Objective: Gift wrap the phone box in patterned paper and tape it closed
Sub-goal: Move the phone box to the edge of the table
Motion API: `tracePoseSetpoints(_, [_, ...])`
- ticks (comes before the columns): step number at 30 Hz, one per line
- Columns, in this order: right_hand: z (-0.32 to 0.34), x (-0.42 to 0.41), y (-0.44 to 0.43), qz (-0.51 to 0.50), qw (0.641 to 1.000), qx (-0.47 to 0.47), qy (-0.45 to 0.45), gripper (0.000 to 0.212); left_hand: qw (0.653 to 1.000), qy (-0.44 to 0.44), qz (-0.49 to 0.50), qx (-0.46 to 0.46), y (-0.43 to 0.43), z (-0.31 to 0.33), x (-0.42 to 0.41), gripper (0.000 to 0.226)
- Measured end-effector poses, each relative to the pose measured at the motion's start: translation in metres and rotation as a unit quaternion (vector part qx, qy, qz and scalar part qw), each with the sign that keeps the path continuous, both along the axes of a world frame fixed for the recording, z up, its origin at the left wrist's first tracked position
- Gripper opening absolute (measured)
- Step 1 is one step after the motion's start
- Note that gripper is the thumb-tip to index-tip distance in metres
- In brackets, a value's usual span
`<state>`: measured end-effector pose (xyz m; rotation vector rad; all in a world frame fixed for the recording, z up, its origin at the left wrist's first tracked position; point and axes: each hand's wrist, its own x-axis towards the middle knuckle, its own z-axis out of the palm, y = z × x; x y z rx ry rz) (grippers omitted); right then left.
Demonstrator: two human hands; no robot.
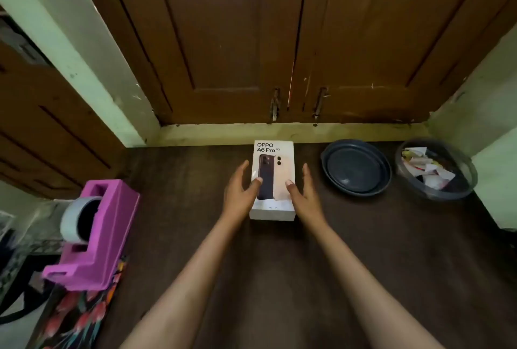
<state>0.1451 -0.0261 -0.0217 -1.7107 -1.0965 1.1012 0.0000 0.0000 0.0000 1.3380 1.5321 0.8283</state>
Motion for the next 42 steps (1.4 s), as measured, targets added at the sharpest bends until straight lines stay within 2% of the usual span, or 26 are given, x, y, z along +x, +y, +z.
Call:
tracePoseSetpoints(4, [-0.006, -0.001, 0.002, 0.013, 1.000, -0.009, 0.026, 0.063, 0.999, -0.030, -0.018, -0.034, 0.011, -0.009, 0.008, 0.060])
tracePoseSetpoints(7, [-0.014, -0.005, -0.008, 0.026, 0.998, 0.023, 0.057, 0.050, 0.997, -0.066, -0.035, -0.034, 0.004, -0.017, 0.012, 0.057])
tracePoseSetpoints(10, [-0.017, -0.006, -0.019, 0.022, 0.996, 0.040, 0.078, 0.046, 0.995, -0.094, -0.023, -0.027, -0.009, -0.018, 0.011, 0.055])
tracePoseSetpoints(16, [-0.018, -0.005, -0.073, 0.033, 0.995, 0.024, 0.091, 0.047, 0.996, -0.084, -0.021, -0.025, -0.070, -0.019, 0.000, 0.055])
tracePoseSetpoints(24, [0.003, -0.006, -0.199, 0.040, 0.994, -0.002, 0.103, 0.047, 0.998, -0.049, 0.000, -0.029, -0.198, -0.005, -0.004, 0.052])
tracePoseSetpoints(27, [-0.002, -0.005, -0.240, 0.040, 0.996, -0.011, 0.080, 0.046, 0.999, -0.031, 0.011, -0.034, -0.238, -0.005, -0.007, 0.045])
tracePoseSetpoints(31, [-0.005, 0.007, -0.250, 0.013, 0.998, -0.039, 0.038, 0.032, 0.998, -0.009, -0.015, -0.053, -0.253, -0.008, -0.018, 0.031])
tracePoseSetpoints(33, [-0.002, 0.010, -0.240, 0.017, 0.998, -0.043, 0.045, 0.046, 0.998, -0.011, -0.036, -0.045, -0.250, -0.014, -0.023, 0.036])
tracePoseSetpoints(36, [-0.003, 0.013, -0.228, 0.102, 0.991, -0.036, 0.078, 0.068, 0.996, -0.029, -0.081, -0.023, -0.244, -0.017, -0.023, 0.053])
tracePoseSetpoints(38, [-0.007, 0.012, -0.229, 0.129, 0.986, -0.014, 0.106, 0.067, 0.994, -0.050, -0.099, -0.008, -0.246, -0.020, -0.019, 0.050])
tracePoseSetpoints(42, [-0.023, 0.016, -0.237, 0.103, 0.985, 0.072, 0.119, 0.050, 0.990, -0.106, -0.087, 0.011, -0.257, -0.028, -0.013, 0.033])
